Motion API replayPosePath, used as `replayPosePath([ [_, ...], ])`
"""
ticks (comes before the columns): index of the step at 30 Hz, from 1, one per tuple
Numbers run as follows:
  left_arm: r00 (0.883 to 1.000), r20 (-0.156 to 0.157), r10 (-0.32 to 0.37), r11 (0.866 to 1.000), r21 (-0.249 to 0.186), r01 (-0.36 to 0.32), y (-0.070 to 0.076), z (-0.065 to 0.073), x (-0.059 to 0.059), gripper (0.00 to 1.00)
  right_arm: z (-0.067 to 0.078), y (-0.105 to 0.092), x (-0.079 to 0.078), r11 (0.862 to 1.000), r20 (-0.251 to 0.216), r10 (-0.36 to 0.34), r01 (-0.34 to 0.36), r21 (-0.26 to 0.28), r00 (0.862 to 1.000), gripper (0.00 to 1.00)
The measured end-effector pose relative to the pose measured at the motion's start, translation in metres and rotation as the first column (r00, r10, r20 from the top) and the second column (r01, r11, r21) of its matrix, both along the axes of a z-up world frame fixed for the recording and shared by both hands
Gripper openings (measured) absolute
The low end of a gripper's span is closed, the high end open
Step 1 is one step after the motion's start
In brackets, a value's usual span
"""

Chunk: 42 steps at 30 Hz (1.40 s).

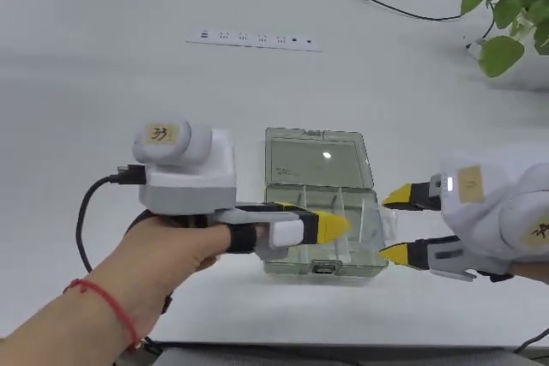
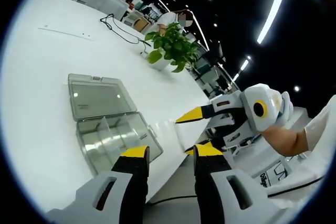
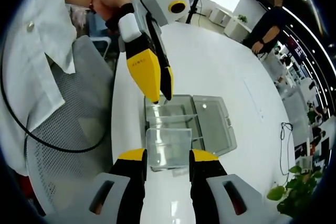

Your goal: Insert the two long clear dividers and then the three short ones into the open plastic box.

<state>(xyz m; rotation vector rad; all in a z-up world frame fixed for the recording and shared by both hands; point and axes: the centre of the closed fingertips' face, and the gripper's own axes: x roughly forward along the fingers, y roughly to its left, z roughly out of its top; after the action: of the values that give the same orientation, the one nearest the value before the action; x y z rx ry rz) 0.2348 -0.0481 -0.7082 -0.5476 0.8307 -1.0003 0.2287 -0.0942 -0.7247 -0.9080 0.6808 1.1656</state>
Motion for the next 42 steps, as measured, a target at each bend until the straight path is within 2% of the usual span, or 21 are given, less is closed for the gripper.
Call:
replayPosePath([
  [5,0.999,-0.022,-0.026,1.0,-0.017,0.025,-0.012,0.0,-0.007,0.28,0.004,0.007,-0.005,1.0,-0.001,0.011,-0.011,0.005,1.0,0.33],
  [12,0.998,-0.044,-0.049,0.998,-0.044,0.047,-0.022,0.001,-0.01,0.23,0.012,0.016,-0.01,0.999,0.032,0.05,-0.05,-0.018,0.998,0.33],
  [17,0.997,-0.056,-0.053,0.997,-0.058,0.05,-0.023,0.001,-0.011,0.2,0.016,0.021,-0.012,0.998,0.036,0.056,-0.056,-0.012,0.998,0.33],
  [21,0.996,-0.069,-0.059,0.996,-0.072,0.054,-0.025,0.002,-0.013,0.12,0.017,0.022,-0.014,0.998,0.04,0.061,-0.061,-0.02,0.997,0.33],
  [28,0.994,-0.083,-0.068,0.994,-0.086,0.061,-0.028,0.003,-0.018,0.05,0.018,0.023,-0.016,0.998,0.041,0.064,-0.063,-0.02,0.997,0.33],
  [36,0.993,-0.093,-0.071,0.993,-0.101,0.062,-0.029,0.005,-0.021,0.0,0.019,0.023,-0.017,0.998,0.041,0.066,-0.066,-0.023,0.997,0.33],
  [42,0.992,-0.096,-0.077,0.992,-0.109,0.067,-0.03,0.005,-0.022,0.0,0.019,0.023,-0.018,0.997,0.042,0.074,-0.073,-0.027,0.996,0.33],
])
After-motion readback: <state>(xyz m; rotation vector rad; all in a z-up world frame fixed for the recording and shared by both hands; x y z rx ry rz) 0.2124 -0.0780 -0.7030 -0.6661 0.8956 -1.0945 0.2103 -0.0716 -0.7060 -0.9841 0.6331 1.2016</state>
